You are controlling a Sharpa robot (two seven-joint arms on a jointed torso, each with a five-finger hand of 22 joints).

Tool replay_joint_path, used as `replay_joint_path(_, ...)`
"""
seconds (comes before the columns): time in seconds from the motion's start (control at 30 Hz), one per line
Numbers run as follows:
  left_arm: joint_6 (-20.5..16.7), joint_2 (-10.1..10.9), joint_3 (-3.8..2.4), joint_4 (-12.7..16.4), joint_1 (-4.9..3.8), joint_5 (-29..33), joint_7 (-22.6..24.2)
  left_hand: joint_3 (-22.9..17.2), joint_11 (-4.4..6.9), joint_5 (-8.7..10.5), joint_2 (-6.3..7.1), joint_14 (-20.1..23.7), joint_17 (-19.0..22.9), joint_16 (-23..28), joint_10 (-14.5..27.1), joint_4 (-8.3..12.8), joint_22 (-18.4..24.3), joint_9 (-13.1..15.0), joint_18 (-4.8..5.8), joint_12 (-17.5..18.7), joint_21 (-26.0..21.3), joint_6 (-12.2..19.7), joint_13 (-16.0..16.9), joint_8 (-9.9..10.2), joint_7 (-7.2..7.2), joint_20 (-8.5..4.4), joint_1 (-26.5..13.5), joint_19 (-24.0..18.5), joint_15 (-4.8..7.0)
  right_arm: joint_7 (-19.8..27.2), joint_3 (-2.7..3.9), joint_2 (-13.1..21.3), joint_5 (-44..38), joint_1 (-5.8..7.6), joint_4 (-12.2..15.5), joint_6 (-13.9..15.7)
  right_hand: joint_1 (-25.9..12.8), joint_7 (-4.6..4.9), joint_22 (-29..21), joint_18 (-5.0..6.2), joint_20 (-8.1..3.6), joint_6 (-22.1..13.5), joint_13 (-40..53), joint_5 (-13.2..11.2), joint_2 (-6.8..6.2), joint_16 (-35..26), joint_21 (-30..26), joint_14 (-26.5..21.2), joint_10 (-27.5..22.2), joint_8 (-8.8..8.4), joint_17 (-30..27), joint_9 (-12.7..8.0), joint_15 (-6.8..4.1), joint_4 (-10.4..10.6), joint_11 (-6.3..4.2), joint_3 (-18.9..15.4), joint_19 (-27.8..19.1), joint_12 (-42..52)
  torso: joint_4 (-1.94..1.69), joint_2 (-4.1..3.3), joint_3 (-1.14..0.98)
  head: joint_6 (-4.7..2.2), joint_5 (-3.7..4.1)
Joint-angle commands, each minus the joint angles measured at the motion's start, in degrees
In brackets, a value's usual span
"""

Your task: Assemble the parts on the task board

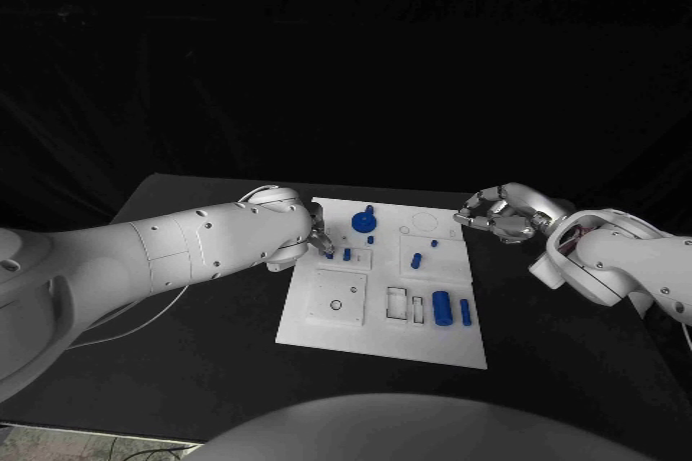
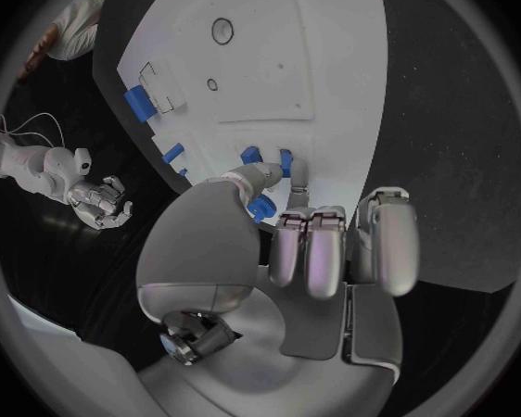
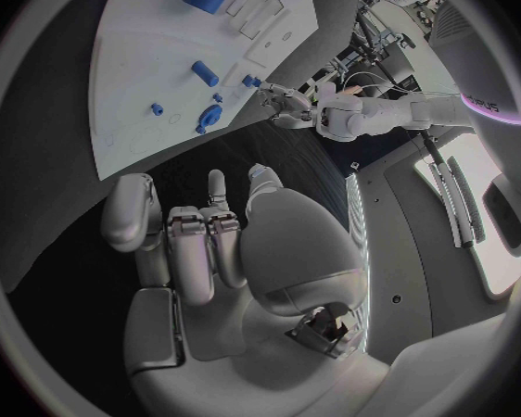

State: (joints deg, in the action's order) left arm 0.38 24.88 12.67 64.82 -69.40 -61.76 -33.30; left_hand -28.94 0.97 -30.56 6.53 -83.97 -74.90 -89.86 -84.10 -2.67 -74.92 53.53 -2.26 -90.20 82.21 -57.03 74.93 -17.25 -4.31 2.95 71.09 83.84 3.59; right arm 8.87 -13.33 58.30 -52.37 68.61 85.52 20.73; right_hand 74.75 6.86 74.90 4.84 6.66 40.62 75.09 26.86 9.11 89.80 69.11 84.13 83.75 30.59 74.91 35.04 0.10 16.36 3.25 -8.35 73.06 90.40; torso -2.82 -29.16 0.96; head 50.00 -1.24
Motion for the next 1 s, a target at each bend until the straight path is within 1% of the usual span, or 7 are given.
replay_joint_path(0.03, 1.7, -0.4, 0.19, -0.2, 0.27, 1.9, 1.4, 0.0, 0.23, -0.15, -2.65, -6.0, -15.1, -0.1, -5.9, 0.0, -12.3, 0.1, 0.17, 0.2, -0.4, -1.1, 15.1, -0.1, 1.17, -0.37, 2.4, 1.2, 0.26, 0.2, 0.0, 0.0, -0.2, -0.03, 0.0, -0.3, 0.7, -0.07, 8.1, 0.44, 0.11, 0.0, 14.9, 0.4, -0.05, 0.2, -0.3, 5.9, 6.2, -0.32, 15.1, -0.1, 0.2, -0.1, -0.25, 0.2, -0.4, -0.4, 0.01, -0.02, 0.02, 0.0, -0.07)
replay_joint_path(0.4, 4.4, -1.1, 0.19, -1.5, 0.27, 2.4, 1.1, 0.0, 0.21, -0.1, -2.74, -6.0, -15.1, -0.1, -5.9, 0.0, -12.3, 0.1, 0.19, 0.2, -0.3, -1.0, 15.1, -0.1, 1.15, -0.36, 2.4, 1.2, 0.23, 0.1, 0.0, -0.1, -0.2, -0.03, 0.0, -0.5, 0.8, -0.08, 8.1, 0.45, 0.1, 0.0, 14.9, 0.4, -0.05, 0.2, -0.3, 5.9, 6.2, -0.32, 15.1, -0.1, 0.19, -0.2, -0.26, 0.2, -0.4, -0.4, -0.02, -0.01, 0.0, 0.0, 0.06)
replay_joint_path(0.53, 5.0, -1.2, 0.19, -1.7, 0.27, 2.3, 0.8, 0.0, 0.21, -0.2, -2.69, -6.0, -15.1, -0.1, -5.9, 0.1, -12.4, 0.2, 0.21, 0.2, -0.3, -0.9, 15.1, -0.2, 1.15, -0.35, 2.6, 1.3, 0.22, 0.0, 0.0, -0.1, -0.2, -0.03, -0.1, -0.6, 0.8, -0.08, 8.1, 0.45, 0.1, 0.0, 14.9, 0.4, -0.05, 0.2, -0.3, 5.9, 6.2, -0.32, 15.1, -0.1, 0.19, -0.2, -0.26, 0.2, -0.4, -0.4, -0.05, -0.01, 0.0, 0.0, -0.11)
replay_joint_path(0.7, 5.3, -1.4, 0.18, -1.8, 0.28, 1.9, 0.9, 0.1, 0.19, -0.85, -2.56, -6.0, -15.1, -0.1, -5.9, 0.4, -12.4, 0.4, 0.25, 0.2, -0.1, -0.7, 15.1, -0.6, 1.1, -0.35, 2.8, 1.4, 0.22, 0.0, 0.0, -0.2, -0.2, -0.03, -0.1, -0.6, 0.9, -0.09, 8.1, 0.47, 0.1, -0.1, 14.9, 0.4, -0.05, 0.2, -0.4, 5.9, 6.2, -0.32, 15.1, -0.1, 0.18, -0.2, -0.27, 0.3, -0.5, -0.4, -0.06, 0.01, 0.0, 0.0, -0.17)
replay_joint_path(1.0, 5.6, -1.9, 0.18, -1.9, 0.28, 1.2, 0.9, 0.4, 0.2, -2.73, -2.16, -6.0, -15.1, -0.1, -5.9, 0.9, -12.5, 0.6, 0.3, 0.2, 0.1, -0.6, 15.1, -1.4, 1.09, -0.37, 2.9, 1.5, 0.24, -0.1, 0.0, -0.3, -0.2, -0.04, -0.2, -0.5, 1.0, -0.09, 8.0, 0.5, 0.1, -0.1, 14.9, 0.4, -0.04, 0.2, -0.5, 5.9, 6.2, -0.32, 15.1, -0.1, 0.18, -0.2, -0.27, 0.3, -0.6, -0.4, 0.02, 0.0, -0.01, 0.0, -0.35)
